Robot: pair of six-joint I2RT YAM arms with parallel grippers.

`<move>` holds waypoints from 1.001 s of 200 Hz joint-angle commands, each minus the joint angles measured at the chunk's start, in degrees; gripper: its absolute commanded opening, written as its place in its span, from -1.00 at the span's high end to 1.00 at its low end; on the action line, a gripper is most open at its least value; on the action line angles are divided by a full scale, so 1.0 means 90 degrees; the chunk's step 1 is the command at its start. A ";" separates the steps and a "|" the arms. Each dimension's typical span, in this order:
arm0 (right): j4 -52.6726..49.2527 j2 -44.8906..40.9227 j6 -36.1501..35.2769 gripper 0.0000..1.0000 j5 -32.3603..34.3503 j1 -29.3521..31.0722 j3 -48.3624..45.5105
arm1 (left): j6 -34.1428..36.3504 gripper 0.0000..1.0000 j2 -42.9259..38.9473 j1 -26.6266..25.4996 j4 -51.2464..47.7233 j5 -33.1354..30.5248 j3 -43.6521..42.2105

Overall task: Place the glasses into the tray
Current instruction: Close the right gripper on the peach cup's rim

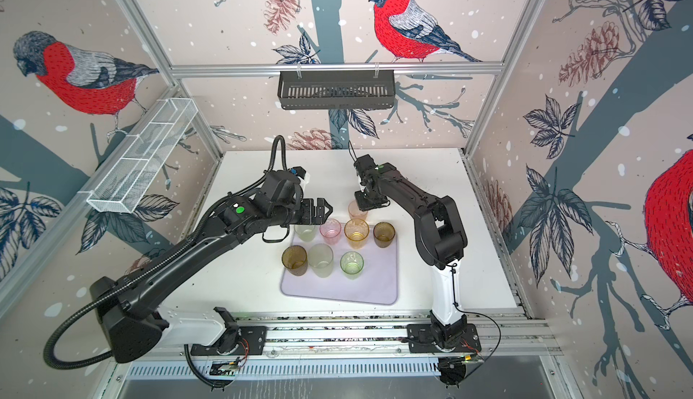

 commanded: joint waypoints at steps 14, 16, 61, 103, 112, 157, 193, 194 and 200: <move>0.0044 0.0025 -0.0082 0.66 -0.0022 0.0002 0.0016 | 0.0006 -0.95 0.0014 0.0016 0.0144 0.0068 -0.0013; 0.0045 0.0018 -0.0084 0.66 -0.0022 0.0000 0.0012 | 0.0008 -0.95 0.0011 0.0016 0.0142 0.0068 -0.0013; 0.0044 0.0020 -0.0079 0.70 -0.0016 0.0007 0.0006 | 0.0025 -0.95 0.0039 0.0028 0.0148 0.0078 0.0004; 0.0053 0.0035 -0.0078 0.73 -0.0012 -0.0002 0.0005 | 0.0053 -0.95 0.0058 0.0035 0.0138 0.0088 0.0018; 0.0059 0.0043 -0.0081 0.74 -0.0012 -0.0006 0.0001 | 0.0057 -0.95 0.0058 0.0035 0.0140 0.0088 0.0012; 0.0071 0.0045 -0.0077 0.80 -0.0022 -0.0021 0.0022 | 0.0065 -0.95 0.0068 0.0073 0.0139 0.0107 0.0008; 0.0078 0.0009 -0.0087 0.84 -0.0012 -0.0038 0.0031 | 0.0085 -0.95 0.0114 0.0078 0.0159 0.0136 0.0046; 0.0083 0.0008 -0.0087 0.84 -0.0012 -0.0039 0.0036 | 0.0086 -0.95 0.0116 0.0081 0.0157 0.0136 0.0047; 0.0092 -0.0003 -0.0089 0.85 -0.0012 -0.0031 0.0039 | 0.0086 -0.95 0.0125 0.0079 0.0153 0.0136 0.0057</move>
